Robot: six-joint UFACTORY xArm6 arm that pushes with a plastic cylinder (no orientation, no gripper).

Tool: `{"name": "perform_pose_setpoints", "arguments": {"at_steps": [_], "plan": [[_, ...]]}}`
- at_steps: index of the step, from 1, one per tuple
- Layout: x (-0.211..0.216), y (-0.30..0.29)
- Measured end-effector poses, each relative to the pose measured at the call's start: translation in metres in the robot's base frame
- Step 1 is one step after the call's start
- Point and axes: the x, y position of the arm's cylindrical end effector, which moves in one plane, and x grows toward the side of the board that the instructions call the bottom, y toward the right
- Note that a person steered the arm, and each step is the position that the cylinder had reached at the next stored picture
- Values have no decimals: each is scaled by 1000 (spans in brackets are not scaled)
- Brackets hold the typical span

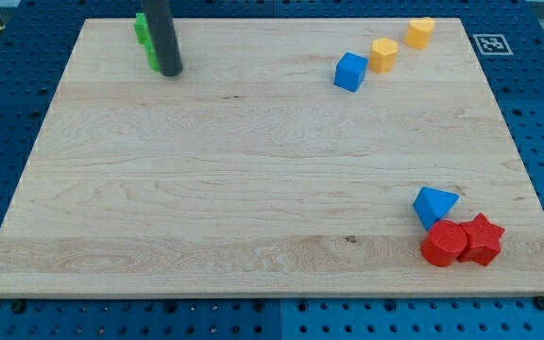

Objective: Push the blue cube diagonal to the yellow hexagon

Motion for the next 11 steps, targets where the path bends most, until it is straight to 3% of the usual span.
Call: {"name": "perform_pose_setpoints", "arguments": {"at_steps": [2,4,6,7,8,11], "plan": [[-33,-12],[41,152],[66,328],[55,350],[32,336],[16,258]]}}
